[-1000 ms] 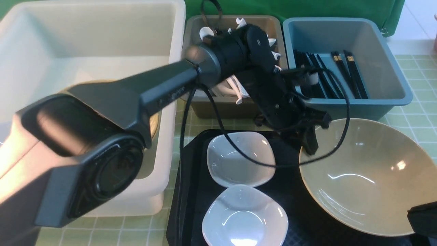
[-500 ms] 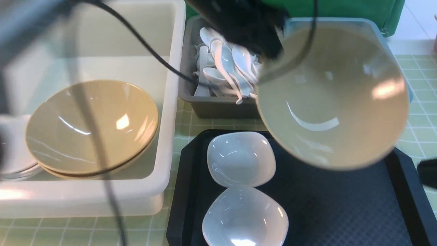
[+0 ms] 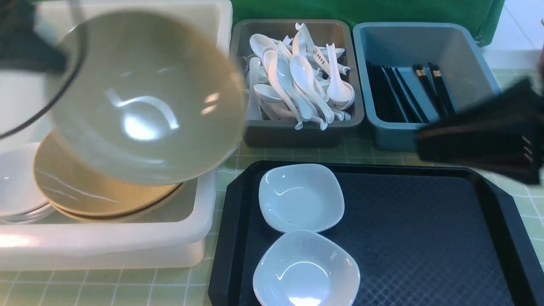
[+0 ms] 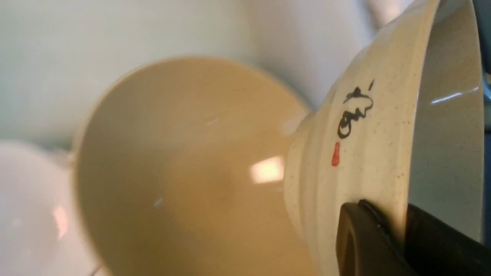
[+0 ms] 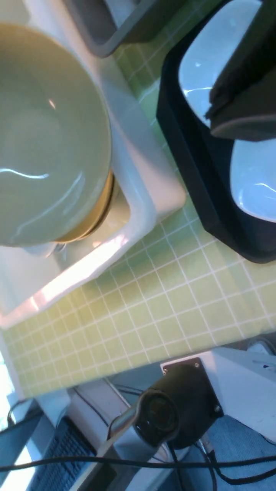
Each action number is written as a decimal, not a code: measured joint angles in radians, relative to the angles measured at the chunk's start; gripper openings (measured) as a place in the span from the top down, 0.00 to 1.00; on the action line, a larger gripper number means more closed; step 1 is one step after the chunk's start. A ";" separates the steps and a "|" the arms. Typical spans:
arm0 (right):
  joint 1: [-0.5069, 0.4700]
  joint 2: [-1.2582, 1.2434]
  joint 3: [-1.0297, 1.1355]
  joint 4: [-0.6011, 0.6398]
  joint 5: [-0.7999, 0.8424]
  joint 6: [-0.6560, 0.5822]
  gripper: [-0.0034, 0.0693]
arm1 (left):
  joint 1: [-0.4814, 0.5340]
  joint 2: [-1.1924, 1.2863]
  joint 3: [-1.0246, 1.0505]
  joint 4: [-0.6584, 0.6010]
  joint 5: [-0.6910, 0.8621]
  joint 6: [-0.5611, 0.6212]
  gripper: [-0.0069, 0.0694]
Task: On green table put chopsticks spoon bowls plates into blue grey white boxes.
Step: 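Place the tan bowl onto the bowl stack in the left bin with the left gripper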
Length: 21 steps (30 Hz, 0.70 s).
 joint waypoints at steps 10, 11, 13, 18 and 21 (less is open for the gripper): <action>0.227 0.156 -0.091 -0.022 -0.022 -0.006 0.90 | 0.096 0.069 0.066 0.068 -0.075 -0.078 0.89; 0.238 0.164 -0.091 -0.022 -0.022 -0.006 0.90 | 0.096 0.077 0.066 0.081 -0.077 -0.086 0.89; 0.250 0.173 -0.091 -0.024 -0.023 -0.006 0.90 | 0.096 0.098 0.066 0.100 -0.085 -0.110 0.89; 0.255 0.186 -0.091 -0.038 -0.032 -0.005 0.89 | 0.096 0.140 0.068 0.116 -0.128 -0.185 0.88; 0.255 0.198 -0.091 -0.090 -0.059 0.049 0.87 | 0.084 0.140 0.068 0.154 -0.151 -0.218 0.86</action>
